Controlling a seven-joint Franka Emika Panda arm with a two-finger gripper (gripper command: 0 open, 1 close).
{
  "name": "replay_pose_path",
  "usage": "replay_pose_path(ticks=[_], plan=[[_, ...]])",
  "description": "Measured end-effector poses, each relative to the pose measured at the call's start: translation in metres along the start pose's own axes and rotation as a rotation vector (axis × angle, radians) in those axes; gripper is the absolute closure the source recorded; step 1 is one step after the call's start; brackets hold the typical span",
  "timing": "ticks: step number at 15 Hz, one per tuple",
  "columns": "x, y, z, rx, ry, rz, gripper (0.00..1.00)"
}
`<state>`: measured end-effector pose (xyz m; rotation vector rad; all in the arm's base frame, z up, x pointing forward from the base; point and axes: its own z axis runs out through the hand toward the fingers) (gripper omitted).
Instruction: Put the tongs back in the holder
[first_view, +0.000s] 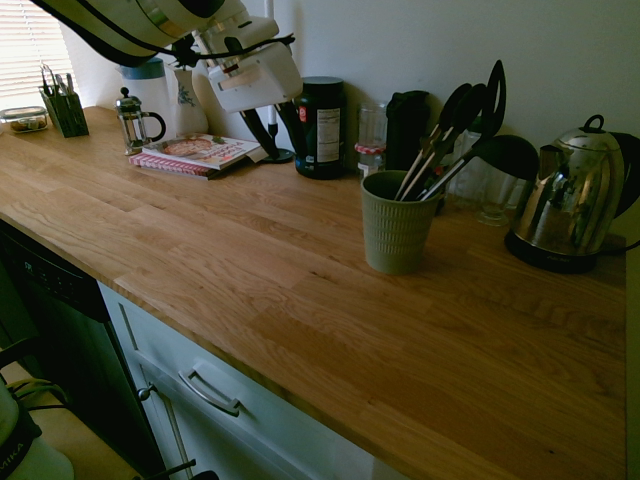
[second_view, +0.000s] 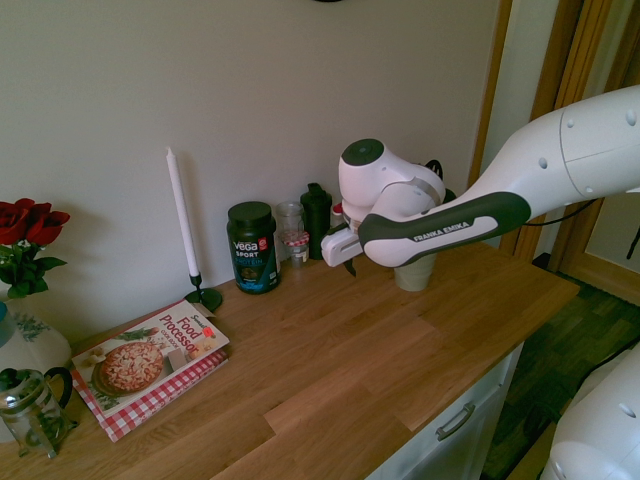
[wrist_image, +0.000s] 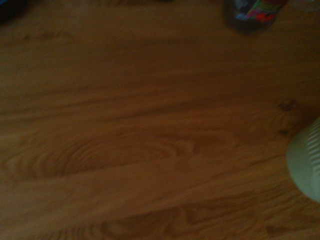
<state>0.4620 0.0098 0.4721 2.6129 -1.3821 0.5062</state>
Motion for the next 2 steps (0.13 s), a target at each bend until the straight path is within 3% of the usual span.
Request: replay_pose_path(ticks=[2], plan=[[-0.0041,0.0111,-0.0084,-0.013,-0.108,-0.102,0.00]])
